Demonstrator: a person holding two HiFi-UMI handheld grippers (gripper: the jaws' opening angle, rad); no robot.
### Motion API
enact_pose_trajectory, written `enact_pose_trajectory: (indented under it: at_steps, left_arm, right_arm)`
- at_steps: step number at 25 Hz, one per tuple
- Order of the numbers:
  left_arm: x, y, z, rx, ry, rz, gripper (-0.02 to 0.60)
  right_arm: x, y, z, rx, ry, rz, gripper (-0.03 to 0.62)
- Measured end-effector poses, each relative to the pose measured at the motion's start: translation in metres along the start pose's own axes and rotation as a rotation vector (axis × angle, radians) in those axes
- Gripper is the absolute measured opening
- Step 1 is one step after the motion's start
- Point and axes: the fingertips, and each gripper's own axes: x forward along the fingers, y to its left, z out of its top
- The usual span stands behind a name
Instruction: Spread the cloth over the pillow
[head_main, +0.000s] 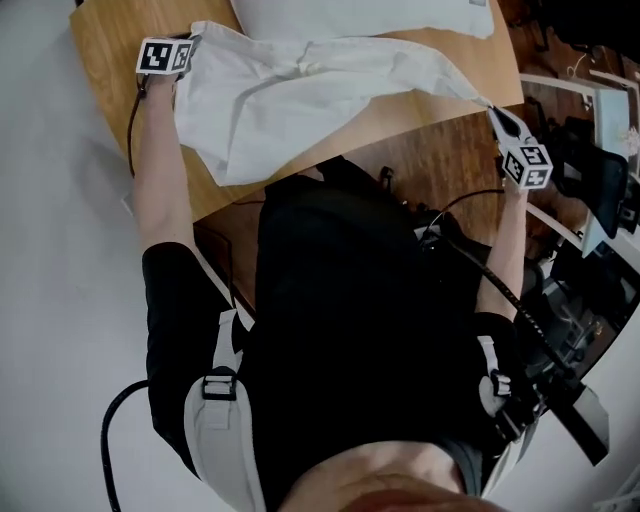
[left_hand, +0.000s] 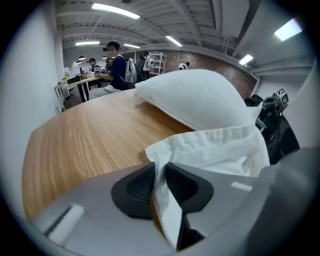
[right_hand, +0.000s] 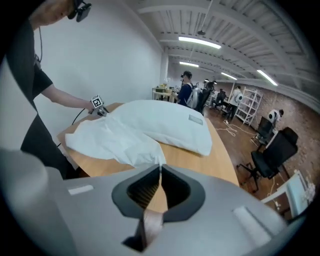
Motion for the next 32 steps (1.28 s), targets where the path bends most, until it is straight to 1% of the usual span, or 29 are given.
enact_pose_trajectory:
  at_steps: [2, 3, 4, 5, 6, 7, 8, 9, 10, 11, 12, 13, 14, 15, 16, 17, 18, 19, 20, 21, 22, 23, 24, 25, 27, 29, 31, 32]
  left_arm:
    - [-0.017, -0.002, 0.001, -0.087, -0.08, -0.035, 0.057]
    - [-0.028, -0.001, 0.0, -0.125, -0.119, -0.048, 0.058]
    - [-0.04, 0.001, 0.0, -0.154, -0.154, -0.059, 0.058]
    - [-0.05, 0.003, 0.001, -0.173, -0.183, -0.069, 0.075]
    - [-0.058, 0.004, 0.002, -0.186, -0.206, -0.082, 0.084]
    - [-0.064, 0.003, 0.004, -0.194, -0.224, -0.096, 0.084]
    - [-0.069, 0.001, 0.005, -0.199, -0.236, -0.109, 0.083]
    - [-0.071, -0.001, 0.006, -0.2, -0.241, -0.116, 0.083]
    - [-0.073, -0.001, 0.005, -0.2, -0.241, -0.116, 0.081]
    - [-0.075, -0.001, 0.002, -0.201, -0.24, -0.11, 0.08]
    - [-0.076, 0.0, 0.0, -0.208, -0.241, -0.103, 0.08]
    - [-0.078, 0.0, -0.003, -0.219, -0.245, -0.095, 0.08]
    - [-0.079, -0.001, -0.005, -0.231, -0.248, -0.089, 0.078]
    - [-0.079, -0.002, -0.008, -0.239, -0.248, -0.086, 0.075]
    - [-0.078, -0.004, -0.01, -0.243, -0.244, -0.085, 0.074]
    - [-0.077, -0.005, -0.013, -0.244, -0.239, -0.083, 0.072]
    - [-0.077, -0.006, -0.016, -0.244, -0.236, -0.081, 0.072]
    - [-0.077, -0.006, -0.018, -0.246, -0.236, -0.079, 0.072]
    - [-0.077, -0.007, -0.019, -0.248, -0.239, -0.078, 0.072]
    - [-0.078, -0.007, -0.02, -0.251, -0.241, -0.077, 0.072]
    - [-0.079, -0.007, -0.021, -0.254, -0.241, -0.077, 0.072]
    - [-0.079, -0.007, -0.022, -0.256, -0.241, -0.079, 0.072]
    - [-0.079, -0.007, -0.023, -0.256, -0.24, -0.084, 0.072]
    - [-0.077, -0.007, -0.024, -0.257, -0.24, -0.09, 0.072]
    - [-0.073, -0.004, -0.024, -0.266, -0.247, -0.094, 0.072]
    - [-0.068, 0.0, -0.026, -0.286, -0.256, -0.08, 0.078]
    - [-0.068, 0.005, -0.029, -0.293, -0.256, -0.055, 0.13]
    - [-0.071, 0.007, -0.032, -0.292, -0.258, -0.048, 0.16]
  right_arm:
    - [-0.01, 0.006, 0.011, -0.053, -0.016, -0.001, 0.015]
    - [-0.011, 0.006, 0.01, -0.065, -0.005, 0.005, 0.016]
    - [-0.008, 0.004, 0.005, -0.055, 0.017, 0.017, 0.019]
    - [-0.004, 0.0, -0.004, -0.027, 0.049, 0.028, 0.032]
    - [-0.002, -0.006, -0.012, 0.006, 0.082, 0.029, 0.135]
    - [-0.004, -0.014, -0.015, 0.033, 0.106, 0.011, 0.203]
    - [-0.01, -0.022, -0.013, 0.038, 0.118, -0.029, 0.228]
    - [-0.015, -0.026, -0.002, 0.007, 0.121, -0.08, 0.25]
    - [-0.017, -0.023, 0.016, -0.069, 0.117, -0.125, 0.252]
    - [-0.013, -0.009, 0.04, -0.181, 0.105, -0.152, 0.25]
    - [-0.003, 0.017, 0.066, -0.314, 0.086, -0.151, 0.239]
    - [0.015, 0.056, 0.093, -0.449, 0.06, -0.11, 0.23]
    - [0.041, 0.107, 0.116, -0.577, 0.03, -0.033, 0.23]
    - [0.071, 0.162, 0.133, -0.7, 0.003, 0.056, 0.23]
    - [0.104, 0.211, 0.145, -0.823, -0.019, 0.125, 0.23]
    - [0.136, 0.248, 0.155, -0.942, -0.036, 0.165, 0.23]
    - [0.166, 0.273, 0.162, -1.045, -0.046, 0.187, 0.229]
    - [0.192, 0.288, 0.167, -1.123, -0.043, 0.2, 0.214]
    - [0.214, 0.297, 0.169, -1.179, -0.026, 0.213, 0.205]
    - [0.229, 0.301, 0.168, -1.223, -0.002, 0.225, 0.182]
    - [0.238, 0.305, 0.166, -1.261, 0.021, 0.235, 0.146]
    - [0.24, 0.307, 0.165, -1.292, 0.036, 0.236, 0.108]
    - [0.237, 0.307, 0.164, -1.315, 0.046, 0.227, 0.032]
    - [0.228, 0.305, 0.165, -1.329, 0.051, 0.208, 0.017]
    - [0.201, 0.297, 0.174, -1.338, 0.049, 0.152, 0.008]
    - [0.158, 0.285, 0.194, -1.294, 0.021, 0.111, 0.008]
    - [0.101, 0.262, 0.222, -1.206, -0.053, 0.092, 0.008]
    - [0.064, 0.247, 0.241, -1.137, -0.103, 0.089, 0.008]
